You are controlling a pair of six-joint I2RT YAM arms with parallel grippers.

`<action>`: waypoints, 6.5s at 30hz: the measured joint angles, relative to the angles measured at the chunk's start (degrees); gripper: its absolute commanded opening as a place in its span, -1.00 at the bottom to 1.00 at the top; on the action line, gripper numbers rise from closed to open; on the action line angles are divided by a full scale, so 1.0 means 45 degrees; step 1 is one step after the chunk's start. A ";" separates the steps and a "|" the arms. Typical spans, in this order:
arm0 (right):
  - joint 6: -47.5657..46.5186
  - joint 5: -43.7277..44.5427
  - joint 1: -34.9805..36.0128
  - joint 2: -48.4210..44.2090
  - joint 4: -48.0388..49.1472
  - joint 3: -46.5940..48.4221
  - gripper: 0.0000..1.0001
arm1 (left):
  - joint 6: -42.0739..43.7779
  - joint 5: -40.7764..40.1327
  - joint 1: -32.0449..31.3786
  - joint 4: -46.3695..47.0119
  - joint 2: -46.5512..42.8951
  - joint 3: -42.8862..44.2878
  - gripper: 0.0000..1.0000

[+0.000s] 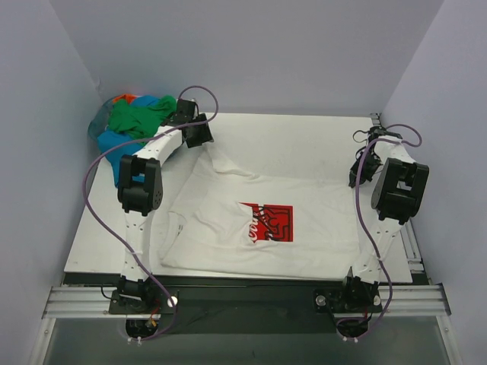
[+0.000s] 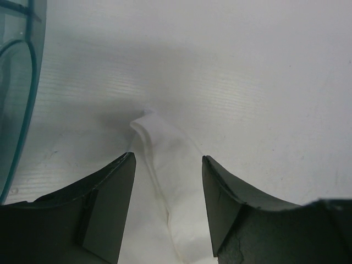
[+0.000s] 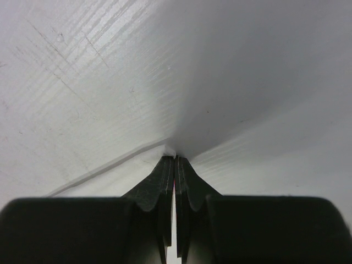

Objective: Fold and stack the t-shirts
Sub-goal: Grap the side of the flattened tshirt furthest away from the robot with both arms, then fold the other side of the tshirt into a rectangle

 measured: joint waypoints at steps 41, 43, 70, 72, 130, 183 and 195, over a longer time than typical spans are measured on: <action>0.0685 0.0053 0.0010 -0.0238 -0.0253 0.0889 -1.00 | -0.0865 0.1734 0.0170 0.0447 0.2817 0.4804 -1.00; 0.0787 0.0049 0.0024 -0.0223 -0.0340 0.1462 -1.00 | -0.0884 0.1851 0.0170 0.0573 0.3118 0.5416 -1.00; 0.0423 -0.0350 0.0505 -0.1914 -0.0262 0.0185 -1.00 | -0.3026 0.3021 0.0797 0.0661 -0.4624 -0.2773 -1.00; 0.0311 -0.0262 0.0505 -0.2327 -0.0228 -0.0102 -1.00 | -0.3016 0.3079 0.0797 0.0510 -0.5149 -0.3235 -1.00; 0.0340 0.3808 0.0010 -0.5693 -0.1598 -0.4818 0.26 | -0.2691 0.6504 0.0801 -0.4949 -0.9471 -0.9525 -1.00; -0.1477 -0.4279 1.3653 -0.0525 0.2045 0.1175 -0.13 | 0.0563 0.6028 0.1243 -0.3929 -0.2351 -0.5027 -1.00; -0.1438 -0.3444 1.3682 -0.0097 0.2273 0.1001 -0.24 | 0.0408 0.6062 0.1239 -0.2846 -0.2973 -0.6300 -1.00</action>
